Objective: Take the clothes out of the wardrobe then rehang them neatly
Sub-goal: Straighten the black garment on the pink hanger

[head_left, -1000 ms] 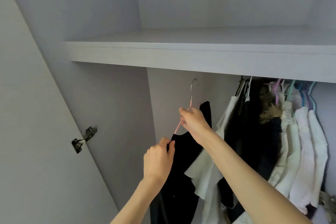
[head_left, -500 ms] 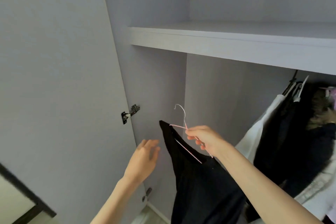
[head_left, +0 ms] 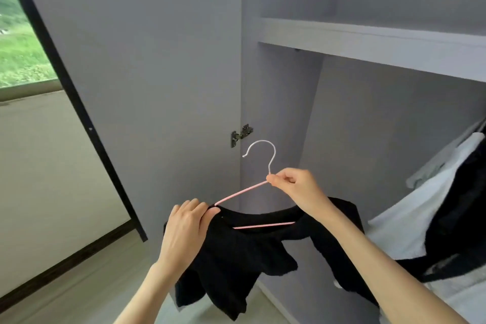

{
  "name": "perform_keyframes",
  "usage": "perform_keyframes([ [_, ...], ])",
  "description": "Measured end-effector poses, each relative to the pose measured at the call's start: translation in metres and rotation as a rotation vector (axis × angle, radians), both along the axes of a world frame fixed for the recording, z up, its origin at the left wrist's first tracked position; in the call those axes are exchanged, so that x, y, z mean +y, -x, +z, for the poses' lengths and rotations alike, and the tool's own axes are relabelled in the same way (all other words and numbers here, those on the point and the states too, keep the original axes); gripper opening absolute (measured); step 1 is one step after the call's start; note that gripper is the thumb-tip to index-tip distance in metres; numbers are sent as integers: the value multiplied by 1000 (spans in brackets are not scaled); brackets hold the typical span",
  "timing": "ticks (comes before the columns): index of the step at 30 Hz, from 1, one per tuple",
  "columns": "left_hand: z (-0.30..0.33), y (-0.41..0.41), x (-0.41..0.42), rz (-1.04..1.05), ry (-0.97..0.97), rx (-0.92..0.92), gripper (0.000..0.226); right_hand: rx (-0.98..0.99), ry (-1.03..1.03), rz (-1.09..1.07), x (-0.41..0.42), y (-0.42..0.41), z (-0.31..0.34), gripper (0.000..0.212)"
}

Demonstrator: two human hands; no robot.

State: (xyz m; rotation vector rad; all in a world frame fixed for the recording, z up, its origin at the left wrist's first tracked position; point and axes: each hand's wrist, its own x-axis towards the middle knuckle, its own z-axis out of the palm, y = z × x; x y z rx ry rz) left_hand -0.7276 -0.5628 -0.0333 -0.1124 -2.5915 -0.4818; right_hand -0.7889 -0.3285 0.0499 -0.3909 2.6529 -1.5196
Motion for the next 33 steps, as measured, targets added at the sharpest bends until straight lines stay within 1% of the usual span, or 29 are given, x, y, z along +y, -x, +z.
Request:
perform_keyframes([
  [2, -6, -21, -19, 74, -52, 29, 59, 43, -47, 32, -19, -10, -6, 27],
  [4, -12, -43, -43, 159, -104, 49, 53, 151, -137, 32, -35, -18, -18, 26],
  [7, -20, -90, -80, 295, -198, 68, 39, 335, -390, 60, -51, -25, -51, 27],
  [9, -27, -126, -100, 392, -219, 67, 30, 386, -522, 143, -65, -29, -74, 27],
  [10, -30, -144, -107, 452, -229, 48, 30, 383, -538, 215, -76, -32, -83, 27],
  [13, -42, -190, -122, 642, -256, -7, 27, 322, -504, 406, -117, -43, -99, 27],
  [15, -53, -224, -128, 762, -259, -6, 29, 375, -495, 508, -149, -52, -109, 32],
  [17, -64, -261, -126, 902, -277, 3, 33, 454, -470, 618, -180, -65, -118, 44],
  [18, -69, -280, -122, 990, -289, 2, 32, 487, -452, 688, -195, -72, -123, 47],
  [20, -82, -316, -109, 1159, -293, 3, 30, 528, -432, 829, -219, -89, -131, 39],
  [22, -90, -345, -96, 1294, -290, 11, 33, 556, -389, 921, -242, -106, -137, 29],
  [25, -85, -373, -77, 1462, -198, 24, 46, 595, -294, 1000, -271, -132, -137, 30],
  [30, -65, -406, -25, 1718, -46, 109, 44, 710, -32, 1066, -304, -180, -131, 45],
  [33, -50, -425, -8, 1882, -7, 152, 45, 728, 83, 1121, -324, -212, -122, 45],
])
